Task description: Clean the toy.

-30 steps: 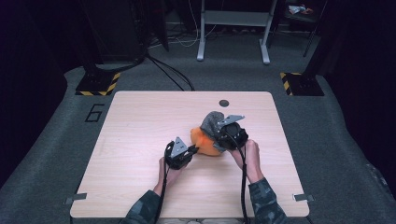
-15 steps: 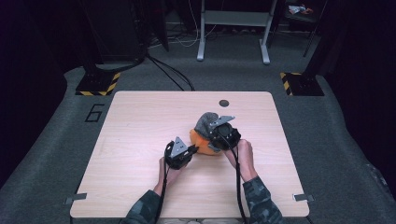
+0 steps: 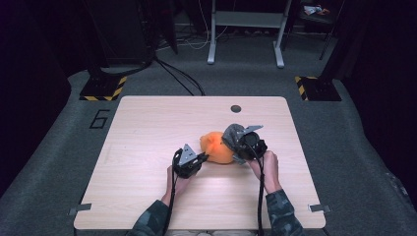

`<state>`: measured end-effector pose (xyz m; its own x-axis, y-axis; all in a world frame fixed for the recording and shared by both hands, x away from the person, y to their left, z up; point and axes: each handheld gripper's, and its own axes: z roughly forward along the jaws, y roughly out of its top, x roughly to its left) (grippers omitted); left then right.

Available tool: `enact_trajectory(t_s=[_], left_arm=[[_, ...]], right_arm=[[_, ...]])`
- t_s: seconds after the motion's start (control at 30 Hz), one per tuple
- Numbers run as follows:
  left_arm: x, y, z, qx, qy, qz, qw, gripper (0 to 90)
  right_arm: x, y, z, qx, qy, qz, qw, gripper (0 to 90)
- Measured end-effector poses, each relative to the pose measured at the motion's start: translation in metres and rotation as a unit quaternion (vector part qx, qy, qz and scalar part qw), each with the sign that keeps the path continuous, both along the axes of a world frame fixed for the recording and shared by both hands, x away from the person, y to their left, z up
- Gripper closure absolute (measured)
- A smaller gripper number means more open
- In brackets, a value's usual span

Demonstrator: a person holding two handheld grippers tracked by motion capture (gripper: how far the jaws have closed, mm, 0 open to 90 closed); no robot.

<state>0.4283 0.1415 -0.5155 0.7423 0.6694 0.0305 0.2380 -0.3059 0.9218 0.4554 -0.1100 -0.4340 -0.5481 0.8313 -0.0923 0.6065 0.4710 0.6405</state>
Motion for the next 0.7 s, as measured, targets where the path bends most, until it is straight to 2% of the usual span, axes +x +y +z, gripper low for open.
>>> enact_trajectory(t_s=[0.2,0.27,0.47,0.57,0.67,0.7], left_arm=[[0.0,0.0,0.0,-0.001,0.0,0.0,1.0,84.7],[0.0,0.0,0.0,-0.002,0.001,0.0,1.0,84.7],[0.0,0.0,0.0,-0.002,0.001,-0.002,1.0,84.6],[0.0,0.001,0.0,-0.003,0.001,-0.003,1.0,84.6],[0.0,0.001,0.0,-0.009,0.003,0.0,1.0,84.4],[0.0,0.002,0.0,-0.01,0.003,0.001,0.9999,84.4]], right_arm=[[0.009,-0.011,-0.015,0.005,0.031,-0.025,0.9992,66.8],[0.014,-0.014,-0.023,-0.004,0.041,-0.029,0.9987,66.8],[0.025,-0.015,-0.044,-0.011,0.085,-0.048,0.9952,66.7],[0.031,-0.015,-0.052,-0.015,0.091,-0.047,0.9946,66.7],[0.029,-0.021,-0.046,-0.008,0.09,-0.059,0.9942,67.2],[0.028,-0.025,-0.042,-0.004,0.08,-0.061,0.9949,67.3]])
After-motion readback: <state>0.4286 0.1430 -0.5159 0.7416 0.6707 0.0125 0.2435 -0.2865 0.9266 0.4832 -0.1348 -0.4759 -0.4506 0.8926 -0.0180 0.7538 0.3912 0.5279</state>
